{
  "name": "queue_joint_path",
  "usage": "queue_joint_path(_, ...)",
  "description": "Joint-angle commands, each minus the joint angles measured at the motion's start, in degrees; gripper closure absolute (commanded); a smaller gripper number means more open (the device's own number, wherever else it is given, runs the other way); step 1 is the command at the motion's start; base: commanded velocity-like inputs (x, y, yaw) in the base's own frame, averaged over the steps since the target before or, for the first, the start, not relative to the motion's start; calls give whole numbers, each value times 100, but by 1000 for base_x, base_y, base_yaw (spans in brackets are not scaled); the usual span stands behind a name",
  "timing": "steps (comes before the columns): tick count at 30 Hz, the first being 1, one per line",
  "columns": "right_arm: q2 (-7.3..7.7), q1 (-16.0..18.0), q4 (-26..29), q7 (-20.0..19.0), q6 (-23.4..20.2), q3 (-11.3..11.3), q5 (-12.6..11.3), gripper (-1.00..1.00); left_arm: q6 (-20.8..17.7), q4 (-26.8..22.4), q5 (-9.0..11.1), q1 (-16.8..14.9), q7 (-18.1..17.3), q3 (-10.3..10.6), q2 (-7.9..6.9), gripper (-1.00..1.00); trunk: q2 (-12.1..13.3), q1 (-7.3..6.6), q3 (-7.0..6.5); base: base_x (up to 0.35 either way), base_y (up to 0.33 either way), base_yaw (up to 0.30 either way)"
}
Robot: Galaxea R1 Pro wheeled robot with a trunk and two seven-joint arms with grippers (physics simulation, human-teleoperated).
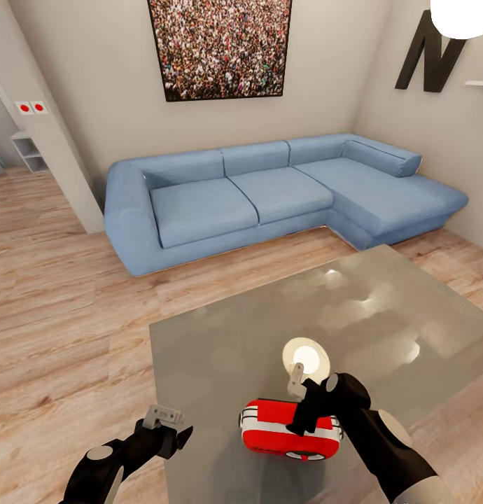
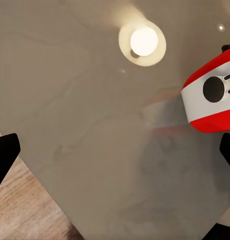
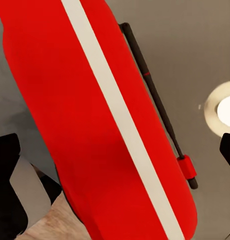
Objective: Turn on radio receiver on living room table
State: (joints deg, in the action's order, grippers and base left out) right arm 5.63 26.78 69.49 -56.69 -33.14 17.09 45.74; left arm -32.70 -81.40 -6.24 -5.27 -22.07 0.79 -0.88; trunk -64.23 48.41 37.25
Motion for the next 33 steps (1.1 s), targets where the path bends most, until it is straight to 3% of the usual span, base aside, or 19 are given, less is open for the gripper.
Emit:
queue_joint_path(1, 0, 3, -7, 0, 6, -1, -1, -100, 0, 0, 0, 0, -2, 0, 0, -100, 0, 0, 0, 0, 0, 0)
queue_joint_path(15, 0, 17, -134, 16, 34, -13, -3, -100, 0, -2, 0, 0, -4, 0, 0, -100, 0, 0, 0, 0, 0, 0)
queue_joint_path(21, -9, 149, -515, 36, 116, -18, -14, -100, 1, -2, -7, 0, -7, 0, 0, -100, 0, 0, 0, 0, 0, 0)
queue_joint_path(33, -176, 212, -762, 69, 310, -19, -12, -100, 8, -7, -9, 0, -7, 0, 0, -100, 0, 0, 0, 0, 0, 0)
